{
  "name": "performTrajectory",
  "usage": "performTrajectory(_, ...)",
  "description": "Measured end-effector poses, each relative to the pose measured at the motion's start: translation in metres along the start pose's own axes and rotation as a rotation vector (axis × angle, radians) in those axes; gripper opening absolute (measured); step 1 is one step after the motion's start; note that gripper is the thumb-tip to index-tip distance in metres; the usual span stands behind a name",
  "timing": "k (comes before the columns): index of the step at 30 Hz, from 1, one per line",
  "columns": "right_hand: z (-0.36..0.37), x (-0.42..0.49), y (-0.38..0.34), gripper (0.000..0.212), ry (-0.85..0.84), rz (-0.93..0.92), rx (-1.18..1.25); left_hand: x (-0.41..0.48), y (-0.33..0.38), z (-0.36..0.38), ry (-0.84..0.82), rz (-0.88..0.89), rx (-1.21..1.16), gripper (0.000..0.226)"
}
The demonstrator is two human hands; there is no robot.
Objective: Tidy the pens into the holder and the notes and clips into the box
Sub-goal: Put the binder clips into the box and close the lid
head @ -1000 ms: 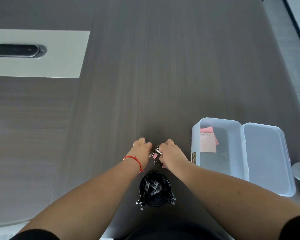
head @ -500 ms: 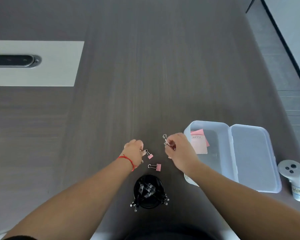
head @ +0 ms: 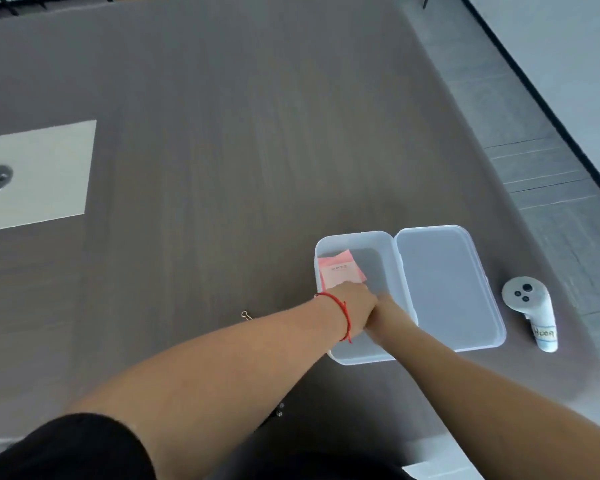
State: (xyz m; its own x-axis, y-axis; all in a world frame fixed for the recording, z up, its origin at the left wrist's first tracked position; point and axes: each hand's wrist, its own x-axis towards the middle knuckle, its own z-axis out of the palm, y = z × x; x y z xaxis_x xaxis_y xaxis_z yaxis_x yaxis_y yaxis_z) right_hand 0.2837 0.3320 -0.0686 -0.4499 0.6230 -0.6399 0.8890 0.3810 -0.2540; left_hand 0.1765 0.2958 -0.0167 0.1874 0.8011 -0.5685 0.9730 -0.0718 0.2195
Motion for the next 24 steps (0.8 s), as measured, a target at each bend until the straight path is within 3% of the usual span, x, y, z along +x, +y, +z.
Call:
performTrajectory(2,0.004,0.001,0.005,0.031,-0.071,-0.026,-0.095,0.011,0.006,0.008,-0.084,-0.026,0.188,0.023)
performTrajectory(5,0.006,-0.001,0.005,0.037,-0.102,-0.077,-0.178,0.016,0.006,0.012,-0.174,-0.057,0.232,0.028)
performTrajectory(13,0.008,0.000,0.007,0.031,-0.045,-0.137,-0.143,0.015,-0.005,0.010,-0.340,-0.018,0.216,0.027)
performTrajectory(15,0.001,0.001,0.003,0.043,-0.081,-0.144,-0.166,0.004,-0.012,-0.007,-0.233,-0.041,0.009,0.024)
performTrajectory(17,-0.016,-0.002,-0.010,0.050,-0.057,-0.141,-0.207,-0.017,-0.025,-0.031,0.007,-0.113,-0.307,0.025)
performTrajectory(20,-0.054,-0.019,-0.047,0.048,0.148,-0.227,-0.161,-0.054,-0.069,-0.050,0.387,-0.285,-0.636,0.026)
performTrajectory(22,-0.068,-0.033,-0.077,0.041,0.306,-0.415,-0.055,-0.076,-0.106,-0.039,0.413,-0.414,-0.680,0.025)
performTrajectory(24,-0.062,-0.040,-0.106,0.036,0.260,-0.561,0.061,-0.092,-0.137,-0.013,0.215,-0.484,-0.520,0.017)
